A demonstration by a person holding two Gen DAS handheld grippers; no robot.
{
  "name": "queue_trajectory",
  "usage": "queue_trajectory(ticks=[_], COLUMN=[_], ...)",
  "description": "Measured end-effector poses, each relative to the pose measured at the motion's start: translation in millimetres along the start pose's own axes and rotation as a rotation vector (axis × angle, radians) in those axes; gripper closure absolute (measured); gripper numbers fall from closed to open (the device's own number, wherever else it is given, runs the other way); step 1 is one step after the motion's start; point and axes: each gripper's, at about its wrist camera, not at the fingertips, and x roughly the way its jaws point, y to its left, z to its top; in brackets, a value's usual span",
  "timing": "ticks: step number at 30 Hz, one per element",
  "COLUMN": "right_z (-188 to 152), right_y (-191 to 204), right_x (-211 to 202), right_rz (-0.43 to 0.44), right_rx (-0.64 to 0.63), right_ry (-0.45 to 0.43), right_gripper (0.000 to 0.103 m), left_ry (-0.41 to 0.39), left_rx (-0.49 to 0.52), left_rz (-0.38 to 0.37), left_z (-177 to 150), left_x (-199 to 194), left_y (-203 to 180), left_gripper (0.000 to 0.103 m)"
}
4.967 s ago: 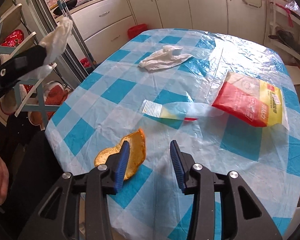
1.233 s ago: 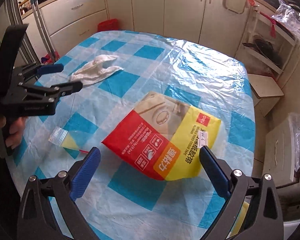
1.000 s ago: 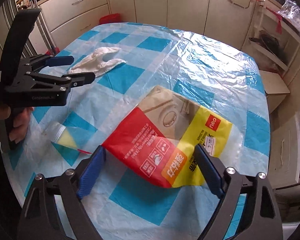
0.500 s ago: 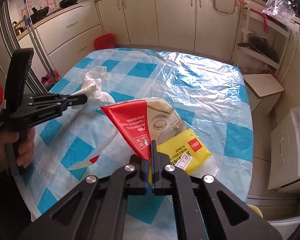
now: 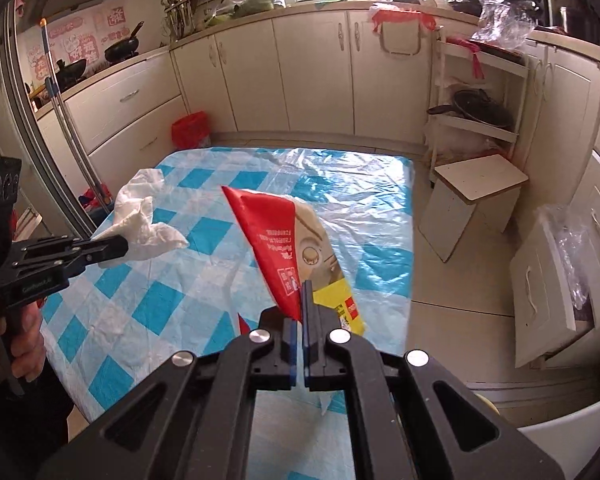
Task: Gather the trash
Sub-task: 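Close the left tool on a white tissue while the right tool grasps the red-yellow bag, then drop the red-yellow bag from the right tool into the bin while the left tool drops the tissue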
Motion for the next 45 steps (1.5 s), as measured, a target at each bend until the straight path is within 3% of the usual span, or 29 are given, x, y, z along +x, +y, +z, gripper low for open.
queue_trajectory(ticks=[6, 13, 17, 22, 24, 25, 29, 32, 38, 42, 45], right_z=[-20.1, -60.7, -87.4, -121.7, -130.2, -129.9, -125.2, -118.7, -90.3, -83.9, -85.2], right_y=[-43.5, -94.6, -125.9, -162.1, -172.0, -174.2, -186.2, -190.7, -177.3, -178.6, -182.5], right_x=[-32.7, -46.1, -34.9, 4.9, 14.6, 14.1, -6.4, -27.7, -91.5, -109.6, -117.6], right_rz=[-0.063, -0.162, -0.212, -0.225, -0.26, -0.282, -0.313, -0.354, -0.435, -0.449, -0.444], right_rx=[0.089, 0.207, 0.28, 0.383, 0.428, 0.442, 0.527, 0.566, 0.539, 0.538, 0.551], right_ry=[-0.01, 0.054, 0.134, 0.329, 0.399, 0.4, 0.328, 0.246, -0.061, -0.161, -0.194], right_gripper=[0.1, 0.101, 0.101, 0.1, 0.071, 0.049, 0.039, 0.039, 0.022, 0.021, 0.021], left_ry=[0.006, 0.059, 0.101, 0.141, 0.154, 0.159, 0.182, 0.21, 0.269, 0.319, 0.34], left_rx=[0.054, 0.095, 0.125, 0.166, 0.181, 0.188, 0.208, 0.214, 0.235, 0.225, 0.218], left_rz=[-0.074, -0.161, -0.195, -0.219, -0.223, -0.225, -0.228, -0.23, -0.223, -0.202, -0.191], left_z=[-4.3, -16.0, -26.0, -35.6, -38.5, -40.0, -46.2, -52.5, -63.6, -68.0, -66.6], left_x=[-1.2, 27.9, 47.2, 66.1, 71.9, 74.3, 83.3, 93.0, 121.7, 147.3, 159.6], left_y=[-62.3, -128.5, -162.5, -197.6, -208.5, -212.8, -225.0, -234.6, -261.8, -278.6, -287.0], left_gripper=[0.1, 0.1, 0.1, 0.1, 0.1, 0.1, 0.1, 0.1, 0.099, 0.099, 0.086])
